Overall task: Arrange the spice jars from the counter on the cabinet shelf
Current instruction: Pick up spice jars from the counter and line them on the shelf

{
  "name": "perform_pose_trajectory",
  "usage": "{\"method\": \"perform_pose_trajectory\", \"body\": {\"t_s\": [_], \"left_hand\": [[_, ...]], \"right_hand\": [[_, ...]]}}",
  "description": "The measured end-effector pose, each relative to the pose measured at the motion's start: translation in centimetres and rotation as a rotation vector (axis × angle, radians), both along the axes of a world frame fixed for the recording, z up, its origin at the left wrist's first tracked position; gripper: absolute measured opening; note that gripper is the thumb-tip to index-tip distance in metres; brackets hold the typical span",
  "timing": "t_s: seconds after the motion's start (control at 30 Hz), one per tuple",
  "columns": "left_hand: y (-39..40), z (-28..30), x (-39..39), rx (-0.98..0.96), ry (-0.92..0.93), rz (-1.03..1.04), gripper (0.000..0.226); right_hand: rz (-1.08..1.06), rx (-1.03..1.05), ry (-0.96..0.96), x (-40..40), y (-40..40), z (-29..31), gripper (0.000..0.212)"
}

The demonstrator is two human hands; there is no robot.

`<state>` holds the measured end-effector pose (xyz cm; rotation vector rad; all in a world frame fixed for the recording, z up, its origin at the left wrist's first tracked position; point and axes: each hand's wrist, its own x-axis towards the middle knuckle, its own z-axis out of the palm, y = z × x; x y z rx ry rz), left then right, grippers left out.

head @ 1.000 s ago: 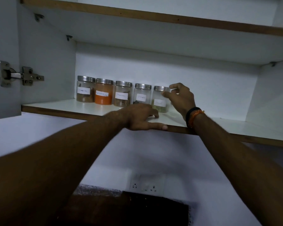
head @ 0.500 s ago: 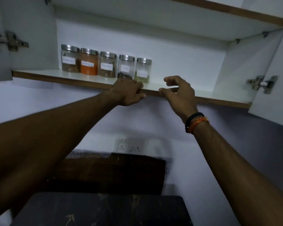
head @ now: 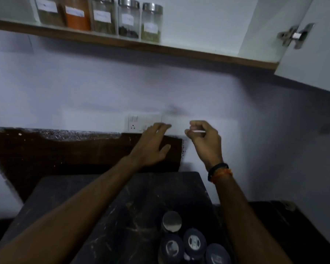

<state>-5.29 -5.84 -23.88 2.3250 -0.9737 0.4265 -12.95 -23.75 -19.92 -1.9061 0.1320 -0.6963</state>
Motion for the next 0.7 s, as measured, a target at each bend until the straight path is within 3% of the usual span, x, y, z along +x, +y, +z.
{"method": "perform_pose_trajectory", "body": {"t_s": [0.23, 0.37, 0.6, 0.7], "left_hand": [[-0.6, -13.8, -6.1, 0.168, 0.392, -0.091, 0.068], [-0.5, -18.6, -9.7, 0.24, 0.573, -0.095, 0.063], [0.1, -22.6, -13.6, 0.142, 0.722, -0.141, 0.063], [0.4, -23.8, -14.7, 0.034, 0.822, -0.056, 0.051]], "right_hand": [[-0.049, 0.107, 0.32, -5.8, 0.7, -12.9, 0.023], [-0.057, 0.088, 0.484, -9.0, 0.8, -18.5, 0.024], [-0.009, -0.102, 0.73, -13.2, 1.1, -24.1, 0.021], [0.041, -0.219, 0.771, -14.6, 2.0, -25.8, 0.039]]}}
